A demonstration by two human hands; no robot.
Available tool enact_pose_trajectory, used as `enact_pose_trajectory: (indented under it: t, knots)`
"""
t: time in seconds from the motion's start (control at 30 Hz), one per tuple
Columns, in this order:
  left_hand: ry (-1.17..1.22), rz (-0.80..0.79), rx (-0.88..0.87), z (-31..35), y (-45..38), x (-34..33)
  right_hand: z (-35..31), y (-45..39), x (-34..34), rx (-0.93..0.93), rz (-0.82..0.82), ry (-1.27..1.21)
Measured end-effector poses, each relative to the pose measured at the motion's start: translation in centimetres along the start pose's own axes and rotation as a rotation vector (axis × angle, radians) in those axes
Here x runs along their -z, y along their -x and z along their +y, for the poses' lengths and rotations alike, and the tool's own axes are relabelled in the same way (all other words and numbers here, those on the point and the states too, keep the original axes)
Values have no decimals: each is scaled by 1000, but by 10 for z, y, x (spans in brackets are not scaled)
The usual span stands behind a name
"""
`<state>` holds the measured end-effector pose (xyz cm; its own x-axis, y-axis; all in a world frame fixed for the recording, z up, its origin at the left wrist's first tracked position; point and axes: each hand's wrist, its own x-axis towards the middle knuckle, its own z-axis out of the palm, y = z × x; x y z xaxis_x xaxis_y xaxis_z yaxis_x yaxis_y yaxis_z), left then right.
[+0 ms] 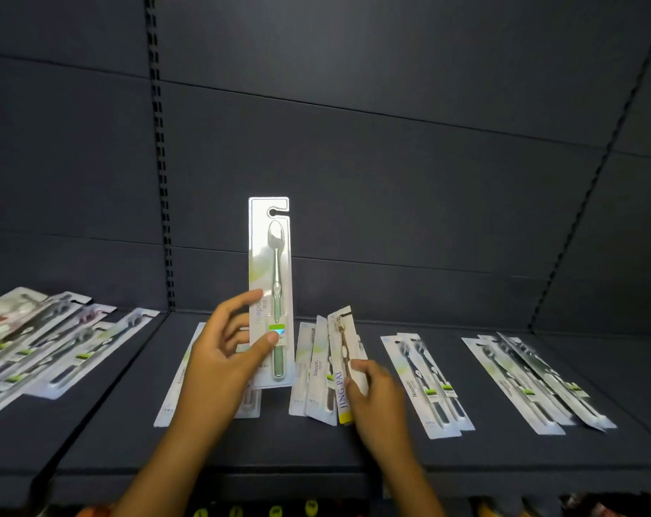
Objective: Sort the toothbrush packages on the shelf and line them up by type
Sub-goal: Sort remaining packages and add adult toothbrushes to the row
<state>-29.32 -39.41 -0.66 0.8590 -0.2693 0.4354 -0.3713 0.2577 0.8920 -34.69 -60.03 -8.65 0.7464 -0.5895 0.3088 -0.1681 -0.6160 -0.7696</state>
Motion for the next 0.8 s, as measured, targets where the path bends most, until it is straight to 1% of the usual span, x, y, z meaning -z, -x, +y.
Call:
enact_pose_trajectory:
  t: [0.07,0.2,0.37,0.47,0.57,0.67,0.8]
  knots:
    - [-4,9,0,0,2,2,2,-1,-1,30,28,113]
    - [-18,-2,-2,-3,2,1,9,0,-4,45,42,226]
    - [-23,-42,4,-7,-7,-9,7,-2,7,71,-12,223]
    - [-20,-86,9,-15,-15,-18,5,-7,30,114,-27,252]
    - [-14,-139,24,-20,-23,-32,7,-11,63,152,-105,436]
    - [13,-180,46,-29,-25,-51,11,-11,97,119,-143,622]
    - [1,-229,87,-35,-20,-86,28,-6,134,58,-150,744]
